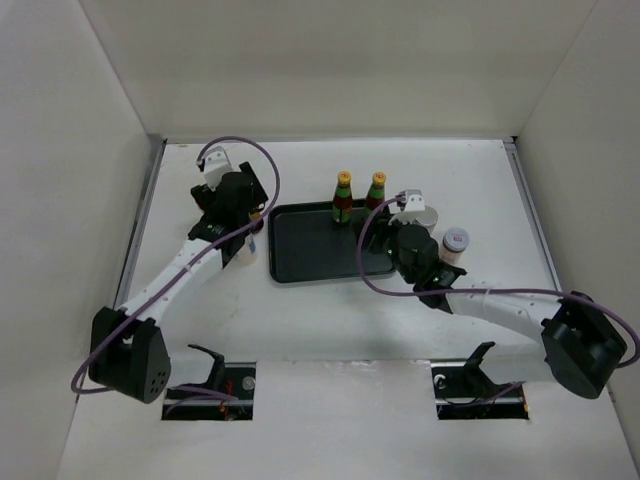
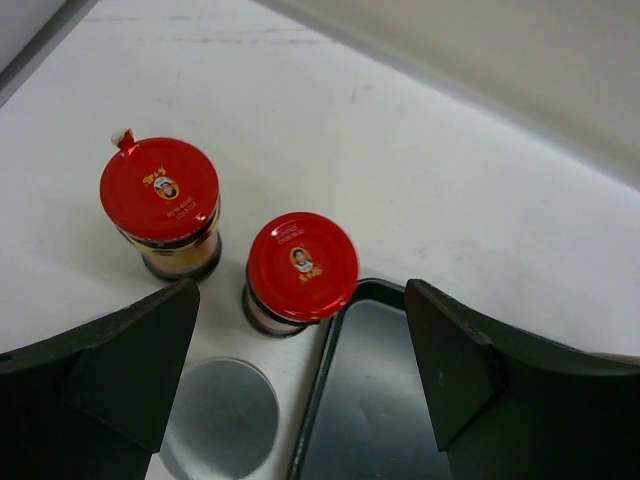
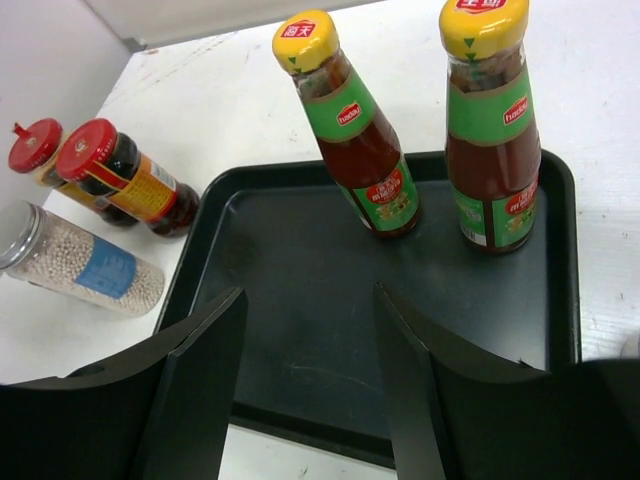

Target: Organize the condiment bottles

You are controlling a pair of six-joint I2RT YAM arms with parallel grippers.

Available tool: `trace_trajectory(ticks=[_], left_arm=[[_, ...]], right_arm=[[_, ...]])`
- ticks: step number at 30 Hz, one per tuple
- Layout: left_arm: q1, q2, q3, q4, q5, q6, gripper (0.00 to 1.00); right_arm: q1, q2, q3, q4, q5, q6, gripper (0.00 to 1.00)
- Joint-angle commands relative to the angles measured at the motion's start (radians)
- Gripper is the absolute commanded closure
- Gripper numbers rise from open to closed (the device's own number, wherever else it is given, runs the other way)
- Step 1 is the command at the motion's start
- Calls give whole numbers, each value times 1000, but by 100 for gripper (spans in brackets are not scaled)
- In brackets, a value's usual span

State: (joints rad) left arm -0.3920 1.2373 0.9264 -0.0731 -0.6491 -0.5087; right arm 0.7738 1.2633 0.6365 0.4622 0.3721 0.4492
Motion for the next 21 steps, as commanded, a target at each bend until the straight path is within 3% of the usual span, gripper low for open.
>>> trace_trajectory(ticks=[1, 9, 13, 21], left_arm=[[49, 66, 75, -76, 115, 0, 16], [3, -90, 15, -183, 26, -13, 17], [-24, -104, -12, -281, 9, -27, 17], [-28, -79, -80, -271, -6, -33, 21]], right_arm=[[8, 16, -12, 90, -9, 13, 40], [8, 42, -9, 93, -7, 6, 39], [8, 47, -4, 92, -2, 2, 37], [8, 48, -11, 93, -2, 5, 35]])
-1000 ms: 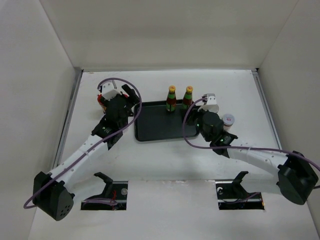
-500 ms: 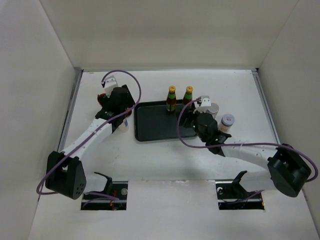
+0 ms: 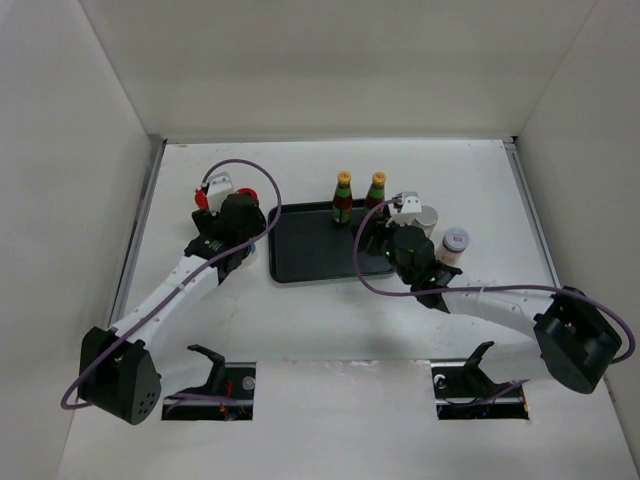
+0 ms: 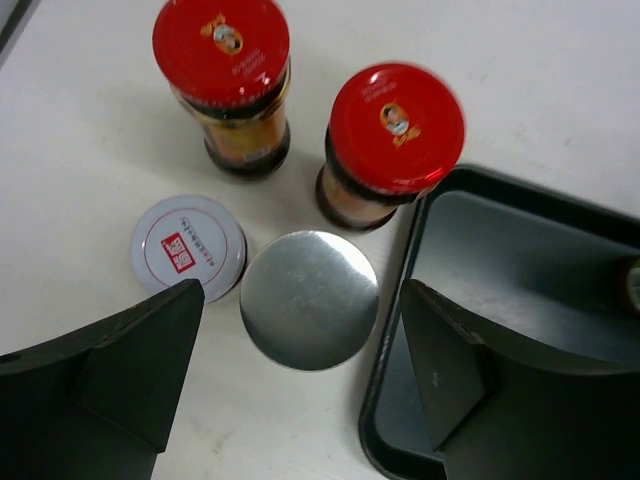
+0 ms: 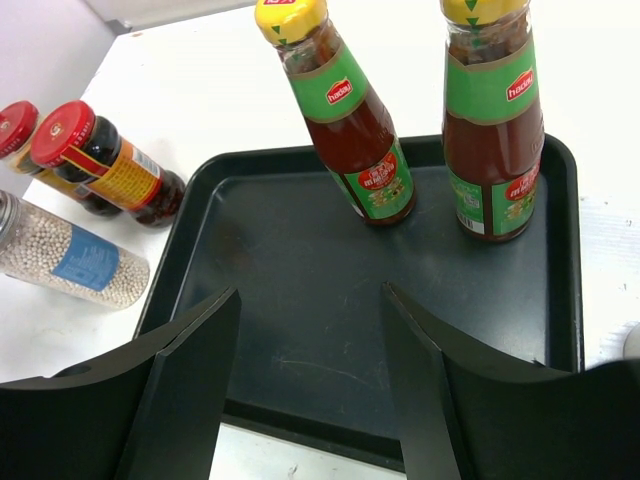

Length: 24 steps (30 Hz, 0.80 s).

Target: Organize the condiment bottles

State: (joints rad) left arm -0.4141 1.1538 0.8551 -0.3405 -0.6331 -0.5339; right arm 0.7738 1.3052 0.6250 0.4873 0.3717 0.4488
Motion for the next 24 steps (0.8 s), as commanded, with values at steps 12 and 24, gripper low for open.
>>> trace_trajectory(ticks=[12, 24], left_arm=[[-15, 34, -25, 83, -14, 0, 48], [-211, -151, 142, 73, -163, 137, 60]], right_arm=[[8, 5, 1, 68, -1, 2, 35], [-3, -12, -22, 94, -1, 13, 35]])
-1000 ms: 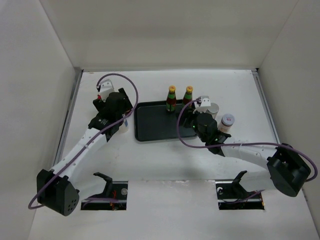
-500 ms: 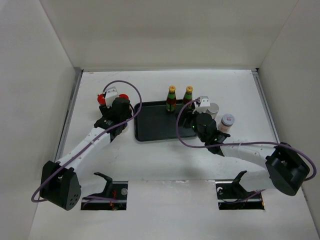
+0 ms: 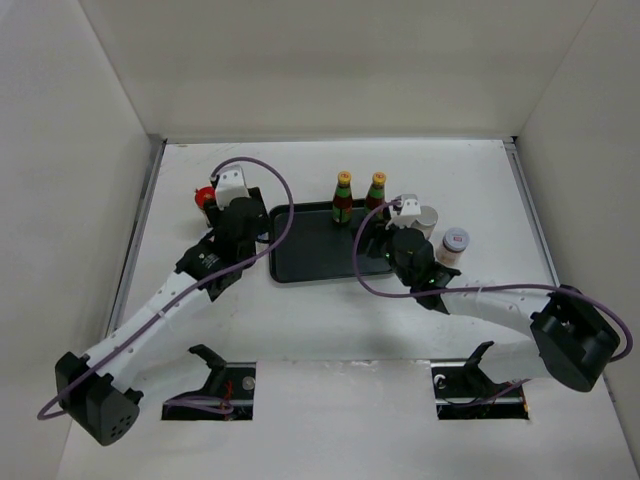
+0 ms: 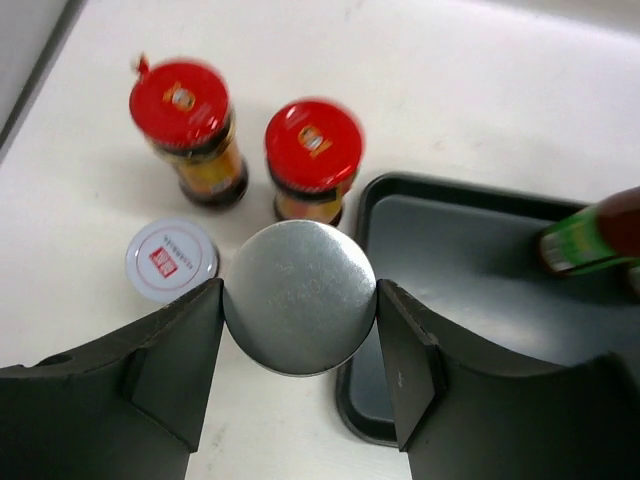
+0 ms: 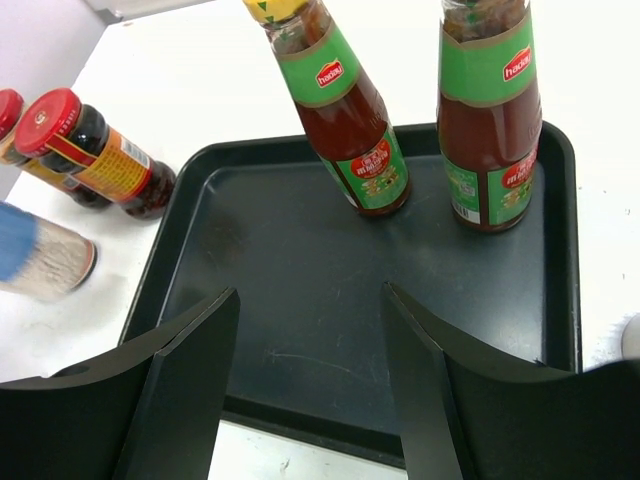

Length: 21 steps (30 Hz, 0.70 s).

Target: Organize the condiment bottles

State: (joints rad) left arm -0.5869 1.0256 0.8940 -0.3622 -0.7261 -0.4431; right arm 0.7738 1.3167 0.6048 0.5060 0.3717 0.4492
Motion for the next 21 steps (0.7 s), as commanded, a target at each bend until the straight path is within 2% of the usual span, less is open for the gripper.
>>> trace_trajectory(ticks=[1, 6, 13, 21], left_arm=[[-67, 2, 127, 106, -70, 46, 60], [-122, 134, 174, 227, -38, 64, 60], [-113, 368, 259, 413, 31, 98, 61], [-61, 491, 295, 444, 28, 144, 60]], right_arm=[[-5, -27, -2, 75, -1, 13, 35], [-14, -42, -13, 78, 12, 13, 35], [-28, -48, -23, 88, 12, 19, 35], [-34, -43, -23, 88, 7, 19, 35]])
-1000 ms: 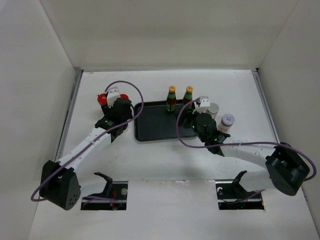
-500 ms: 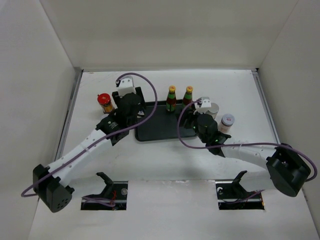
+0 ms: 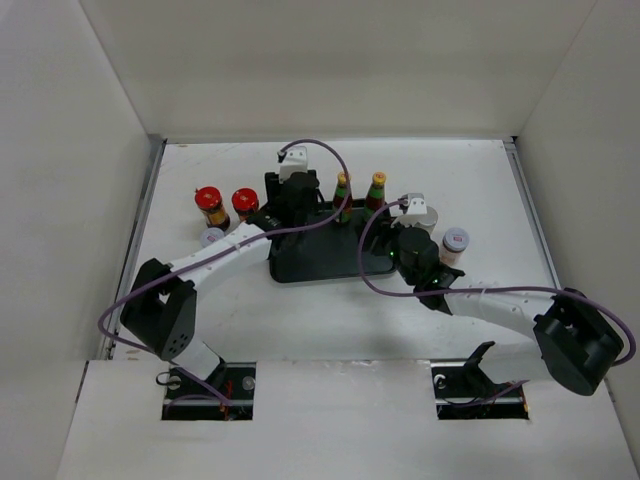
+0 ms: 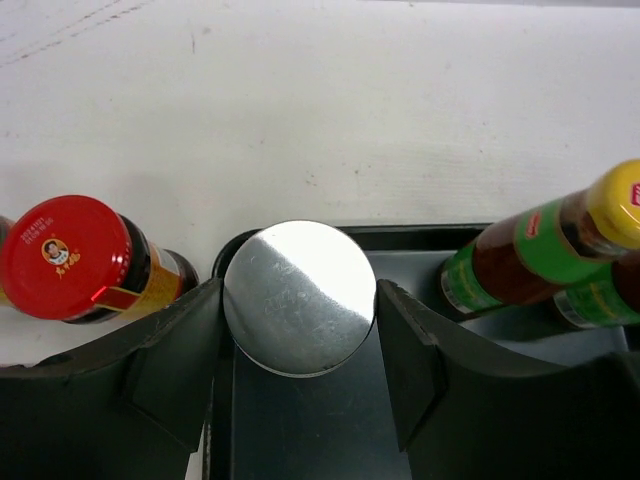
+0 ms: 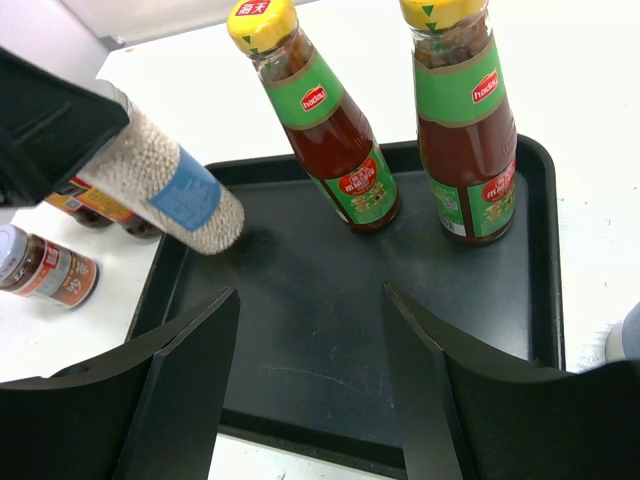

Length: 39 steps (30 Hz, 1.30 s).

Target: Organize the condiment bottles

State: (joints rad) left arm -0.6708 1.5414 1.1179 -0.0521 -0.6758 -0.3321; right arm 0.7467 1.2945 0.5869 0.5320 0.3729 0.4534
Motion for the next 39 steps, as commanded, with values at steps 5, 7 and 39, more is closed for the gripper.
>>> trace_trajectory(ticks=[5, 7, 39], left_arm=[[63, -4, 14, 169, -18, 25, 59], [73, 6, -4, 182, -11, 18, 57], [-80, -266, -275, 414, 37, -10, 19]], right_arm=[[-13, -14, -6, 62, 6, 14, 35], [-13, -11, -4, 59, 4, 14, 35], [-45, -185, -44, 14, 64, -4, 73]])
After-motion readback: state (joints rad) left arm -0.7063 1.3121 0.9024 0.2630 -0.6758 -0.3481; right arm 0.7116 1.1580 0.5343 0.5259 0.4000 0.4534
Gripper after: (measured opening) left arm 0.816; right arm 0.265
